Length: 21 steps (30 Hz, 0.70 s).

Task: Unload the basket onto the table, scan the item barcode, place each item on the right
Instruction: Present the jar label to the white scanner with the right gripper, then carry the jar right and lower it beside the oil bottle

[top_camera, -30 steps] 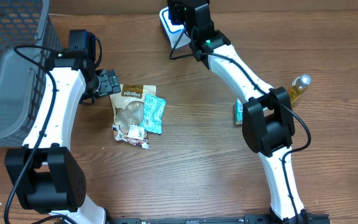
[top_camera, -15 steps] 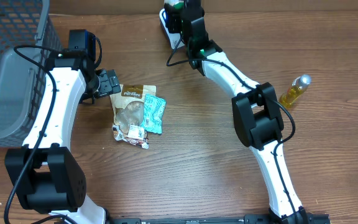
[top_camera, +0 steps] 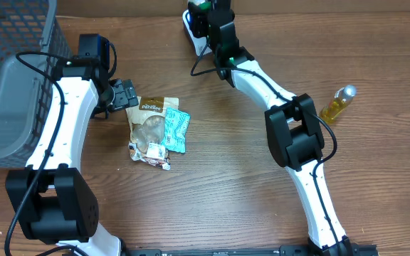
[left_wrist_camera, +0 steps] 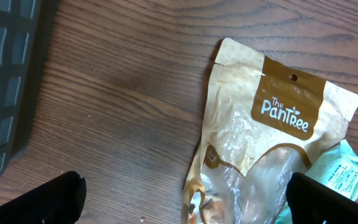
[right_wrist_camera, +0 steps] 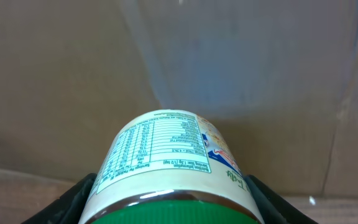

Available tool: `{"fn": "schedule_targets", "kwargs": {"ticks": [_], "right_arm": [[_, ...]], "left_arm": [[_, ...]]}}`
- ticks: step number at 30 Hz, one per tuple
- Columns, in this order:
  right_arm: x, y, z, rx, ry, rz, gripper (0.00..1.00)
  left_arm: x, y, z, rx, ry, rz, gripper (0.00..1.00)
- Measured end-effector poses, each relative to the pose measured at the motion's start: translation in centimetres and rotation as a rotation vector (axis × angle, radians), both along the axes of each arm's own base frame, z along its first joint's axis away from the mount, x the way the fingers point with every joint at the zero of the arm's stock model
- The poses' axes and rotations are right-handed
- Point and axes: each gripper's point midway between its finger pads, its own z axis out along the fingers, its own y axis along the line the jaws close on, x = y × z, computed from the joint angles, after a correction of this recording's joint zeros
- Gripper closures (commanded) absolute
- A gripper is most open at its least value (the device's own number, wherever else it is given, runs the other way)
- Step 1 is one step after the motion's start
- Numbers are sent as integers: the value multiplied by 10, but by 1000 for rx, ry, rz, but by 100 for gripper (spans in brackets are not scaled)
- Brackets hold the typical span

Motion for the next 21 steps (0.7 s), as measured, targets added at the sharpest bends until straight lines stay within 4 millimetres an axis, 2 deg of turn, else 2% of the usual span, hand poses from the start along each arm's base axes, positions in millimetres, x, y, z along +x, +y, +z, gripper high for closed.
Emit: {"fn": "schedule_targets", "kwargs": {"ticks": [6,9,13,17,19,21], "right_arm": [[-4,-16,3,-58,68,-11,96],[-18,-24,23,-124,127,-4,96],[-67,-45,63,-216,292,9,96],[-134,-78,102,-266,460,2,96],[-167,-99,110,-281,559,-17,95],[-196,-123,104,-306,682,-47,95]], "left_arm": [[0,0,0,0,0,0,0],[0,0,0,0,0,0,0],[0,0,0,0,0,0,0],[0,0,0,0,0,0,0],[0,0,0,0,0,0,0],[0,0,0,0,0,0,0]]}}
